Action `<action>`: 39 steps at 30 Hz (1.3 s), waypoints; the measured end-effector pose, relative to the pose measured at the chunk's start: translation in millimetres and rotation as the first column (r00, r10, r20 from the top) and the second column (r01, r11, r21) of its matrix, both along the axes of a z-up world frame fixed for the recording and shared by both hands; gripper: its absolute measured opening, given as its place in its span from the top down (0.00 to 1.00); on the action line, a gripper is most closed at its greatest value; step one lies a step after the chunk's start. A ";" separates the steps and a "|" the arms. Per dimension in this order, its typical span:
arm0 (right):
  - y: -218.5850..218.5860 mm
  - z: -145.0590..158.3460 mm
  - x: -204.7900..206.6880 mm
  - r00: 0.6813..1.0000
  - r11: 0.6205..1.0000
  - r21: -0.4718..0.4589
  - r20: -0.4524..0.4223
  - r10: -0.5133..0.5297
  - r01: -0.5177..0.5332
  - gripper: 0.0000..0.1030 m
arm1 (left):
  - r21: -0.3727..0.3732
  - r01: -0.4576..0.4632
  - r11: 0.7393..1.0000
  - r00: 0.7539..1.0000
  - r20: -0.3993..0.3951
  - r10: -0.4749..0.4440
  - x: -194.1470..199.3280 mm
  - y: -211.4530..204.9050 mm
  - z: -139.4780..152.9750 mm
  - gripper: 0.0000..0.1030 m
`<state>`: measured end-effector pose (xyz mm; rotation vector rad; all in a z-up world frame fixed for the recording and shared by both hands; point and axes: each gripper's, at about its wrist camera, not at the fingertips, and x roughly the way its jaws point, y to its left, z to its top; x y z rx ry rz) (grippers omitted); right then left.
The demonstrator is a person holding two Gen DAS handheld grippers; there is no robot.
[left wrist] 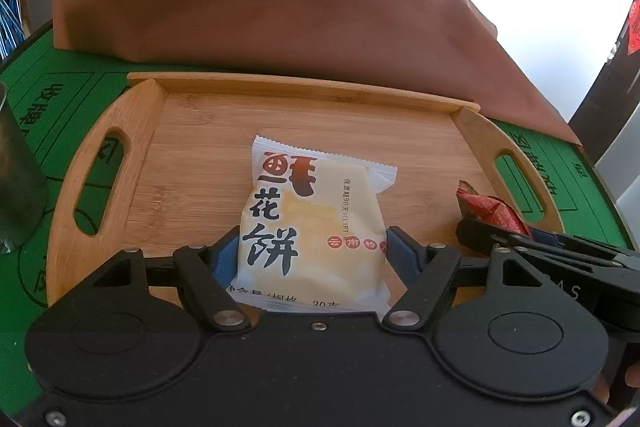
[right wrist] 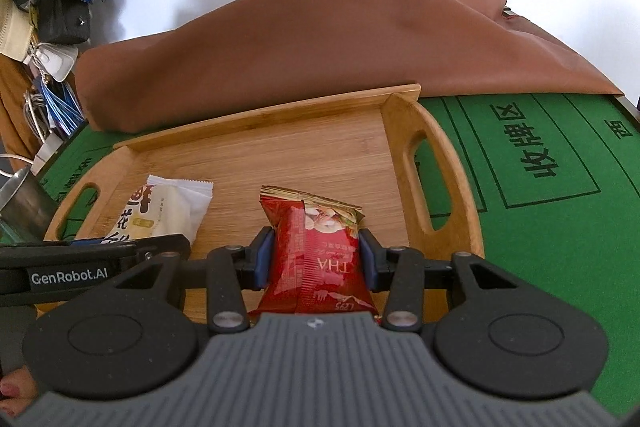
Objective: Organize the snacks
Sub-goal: 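Carry both bags to the wooden tray and open both grippers to release, then move both tools back over the remaining snack pile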
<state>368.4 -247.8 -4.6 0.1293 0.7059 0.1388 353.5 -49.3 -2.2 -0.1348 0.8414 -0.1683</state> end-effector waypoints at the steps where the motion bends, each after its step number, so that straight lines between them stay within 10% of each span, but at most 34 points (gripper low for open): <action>1: -0.2 0.0 0.0 1.000 1.000 0.000 0.002 0.000 0.000 0.52 | 0.002 -0.001 1.000 1.000 0.001 0.001 0.4 -0.3 -0.1 0.29; 19: -6.6 14.1 -15.1 0.998 0.999 0.042 0.058 -0.011 0.008 0.27 | 0.031 0.012 0.999 0.996 0.091 -0.014 -21.1 1.6 24.0 0.02; 39: -5.5 31.1 -126.7 0.980 0.994 -0.023 0.164 0.111 -0.109 0.05 | -0.003 0.112 0.994 0.986 0.122 -0.111 -149.8 35.7 32.7 0.01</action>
